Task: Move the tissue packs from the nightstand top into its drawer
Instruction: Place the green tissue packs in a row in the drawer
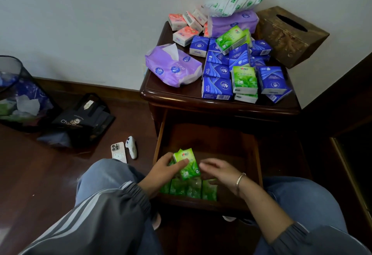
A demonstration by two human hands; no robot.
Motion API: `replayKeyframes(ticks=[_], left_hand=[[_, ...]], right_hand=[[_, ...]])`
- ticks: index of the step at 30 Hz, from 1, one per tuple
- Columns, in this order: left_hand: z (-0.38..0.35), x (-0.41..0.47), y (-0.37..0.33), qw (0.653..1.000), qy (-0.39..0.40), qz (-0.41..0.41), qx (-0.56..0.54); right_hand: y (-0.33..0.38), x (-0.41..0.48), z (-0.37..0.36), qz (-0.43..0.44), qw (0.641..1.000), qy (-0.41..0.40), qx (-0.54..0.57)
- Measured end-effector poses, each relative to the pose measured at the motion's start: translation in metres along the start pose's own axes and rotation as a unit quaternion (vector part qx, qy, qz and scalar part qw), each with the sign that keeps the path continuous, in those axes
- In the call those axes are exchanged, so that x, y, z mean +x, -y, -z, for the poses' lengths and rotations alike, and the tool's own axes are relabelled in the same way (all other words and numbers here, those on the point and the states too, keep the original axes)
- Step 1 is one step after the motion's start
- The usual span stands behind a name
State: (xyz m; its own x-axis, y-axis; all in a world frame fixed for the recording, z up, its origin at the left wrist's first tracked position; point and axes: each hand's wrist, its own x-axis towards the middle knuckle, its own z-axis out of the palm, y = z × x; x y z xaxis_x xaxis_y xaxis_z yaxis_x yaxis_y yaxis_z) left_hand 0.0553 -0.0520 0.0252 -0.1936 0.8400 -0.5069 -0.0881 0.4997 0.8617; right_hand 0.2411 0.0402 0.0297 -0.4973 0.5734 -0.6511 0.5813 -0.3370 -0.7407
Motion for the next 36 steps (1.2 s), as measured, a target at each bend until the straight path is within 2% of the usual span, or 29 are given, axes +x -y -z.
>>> replayKeyframes(ticks=[4,7,9,10,12,13,17,20,22,24,26,28,29,32,36], left_hand=[[-0.013,-0.006,0.004,0.999,0.031,0.007,0.013],[-0.016,-0.004,0.011,0.999,0.011,0.031,0.002],[-0.015,0.0,0.018,0.999,-0.029,0.018,0.026],[-0.013,0.003,0.022,0.997,-0.051,0.006,0.054],[-0.013,0.008,0.027,0.991,-0.077,-0.016,0.11],[-0.015,0.01,0.028,0.987,-0.079,-0.025,0.14],[-0.038,0.021,0.025,0.975,-0.036,-0.017,0.217],[-0.058,0.028,0.03,0.966,-0.022,-0.023,0.257],[-0.066,0.03,0.036,0.946,-0.027,-0.044,0.321],[-0.069,0.033,0.042,0.904,-0.026,-0.047,0.424],[-0.068,0.036,0.047,0.83,-0.021,-0.04,0.556],[-0.066,0.039,0.05,0.747,-0.022,-0.063,0.662],[-0.065,0.04,0.051,0.728,-0.019,-0.077,0.682],[-0.06,0.045,0.054,0.739,0.023,-0.091,0.668],[-0.055,0.049,0.056,0.752,0.093,-0.065,0.649]], right_hand=[[0.003,-0.01,-0.006,-0.016,0.999,0.036,0.003],[-0.001,-0.015,0.014,-0.056,0.993,0.054,0.091],[-0.007,-0.014,0.03,-0.083,0.987,-0.02,0.135],[-0.012,-0.011,0.037,-0.101,0.985,-0.075,0.118],[-0.027,-0.005,0.044,-0.143,0.977,-0.156,0.019],[-0.033,-0.002,0.044,-0.167,0.973,-0.159,-0.026],[-0.043,0.006,0.026,-0.236,0.967,-0.058,-0.074],[-0.042,0.011,0.018,-0.231,0.969,-0.054,-0.074],[-0.042,0.009,0.016,-0.221,0.97,-0.045,-0.095],[-0.045,0.008,0.017,-0.209,0.964,-0.028,-0.165],[-0.045,0.007,0.019,-0.204,0.944,-0.004,-0.259],[-0.047,0.012,0.023,-0.186,0.92,-0.025,-0.345],[-0.047,0.014,0.025,-0.171,0.921,-0.049,-0.346],[-0.049,0.022,0.025,-0.1,0.946,-0.078,-0.299],[-0.058,0.028,0.016,-0.07,0.935,-0.038,-0.345]])
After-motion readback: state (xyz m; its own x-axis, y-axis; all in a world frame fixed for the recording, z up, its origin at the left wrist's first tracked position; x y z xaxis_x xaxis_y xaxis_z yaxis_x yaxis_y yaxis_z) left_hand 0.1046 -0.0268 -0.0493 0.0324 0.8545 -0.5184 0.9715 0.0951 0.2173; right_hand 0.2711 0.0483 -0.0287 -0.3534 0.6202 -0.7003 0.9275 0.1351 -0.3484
